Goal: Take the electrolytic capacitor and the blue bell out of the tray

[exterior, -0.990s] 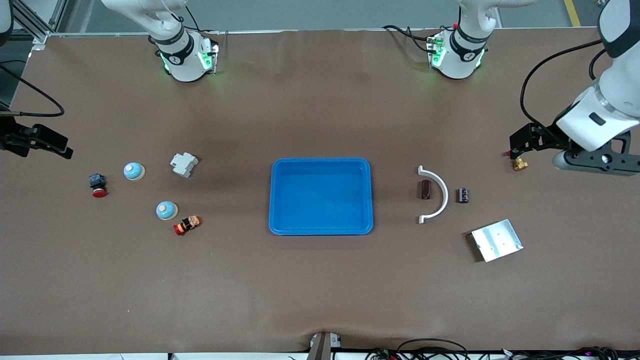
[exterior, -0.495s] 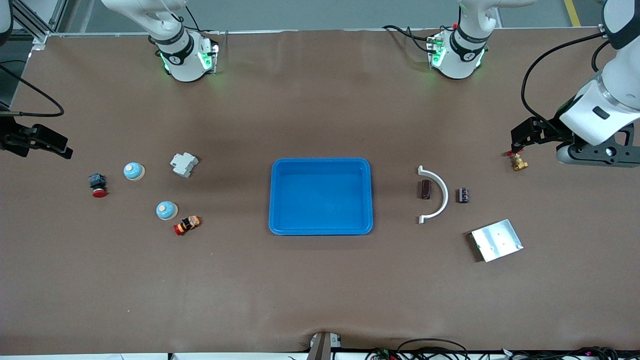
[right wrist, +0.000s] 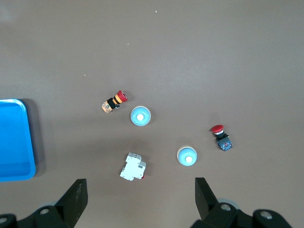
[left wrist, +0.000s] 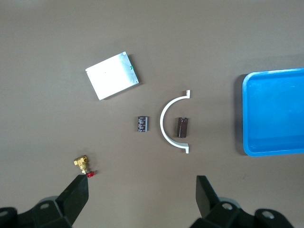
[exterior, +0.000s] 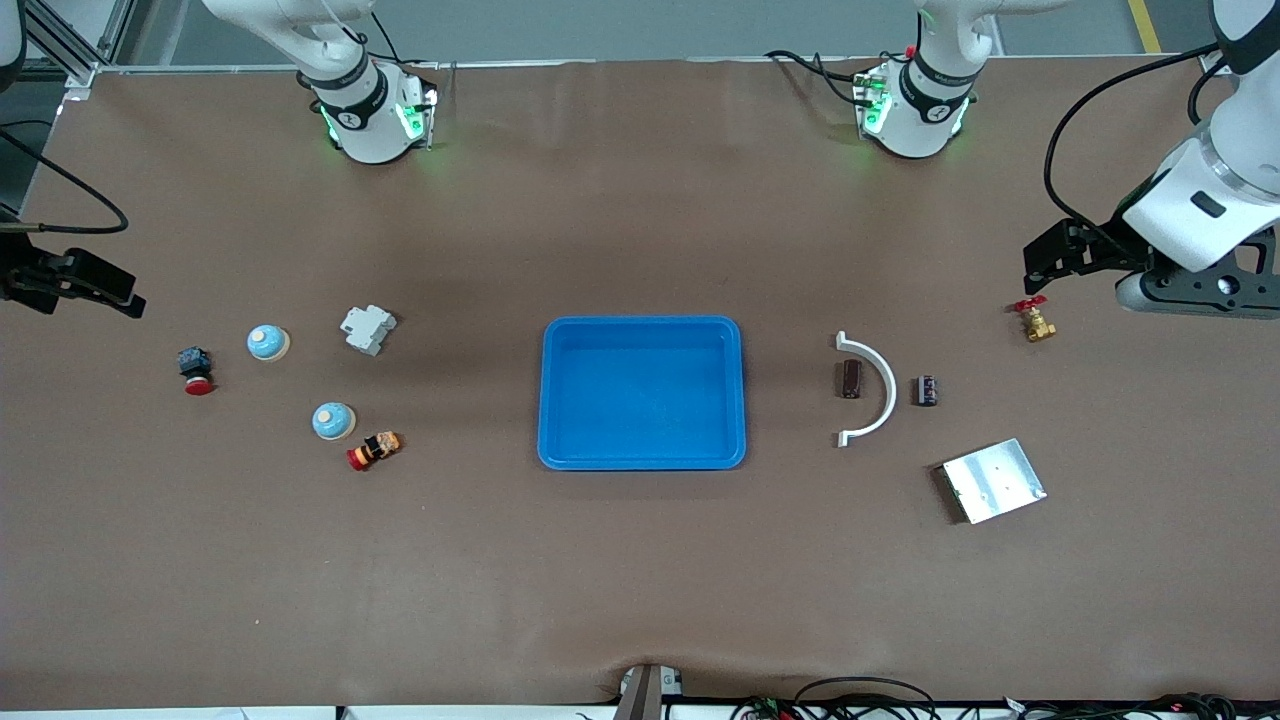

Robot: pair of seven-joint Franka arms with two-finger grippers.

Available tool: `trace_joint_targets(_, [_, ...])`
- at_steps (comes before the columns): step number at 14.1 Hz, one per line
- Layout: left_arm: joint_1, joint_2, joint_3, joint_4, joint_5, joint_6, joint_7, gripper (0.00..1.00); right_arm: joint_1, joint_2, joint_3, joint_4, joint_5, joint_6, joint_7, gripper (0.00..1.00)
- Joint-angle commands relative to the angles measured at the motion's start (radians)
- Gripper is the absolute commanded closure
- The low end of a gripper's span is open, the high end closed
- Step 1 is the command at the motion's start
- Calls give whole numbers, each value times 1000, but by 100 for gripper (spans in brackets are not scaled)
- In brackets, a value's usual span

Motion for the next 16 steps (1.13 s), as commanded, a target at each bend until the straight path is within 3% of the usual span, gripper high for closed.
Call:
trace_joint_targets(1, [17,-21,-18,-18,-8,-4,-11,0,-12,-8,7,4,5,-11,-13,0])
trace_joint_targets(5, [-26,-23,19,-17,-8,-4,-34,0,-12,-8,7,4,5,-11,-13,0])
trace_joint_targets(16, [-20,-23,10,-9,32,30,-34,0,-10,-8,8,7,2,-16,-16,0])
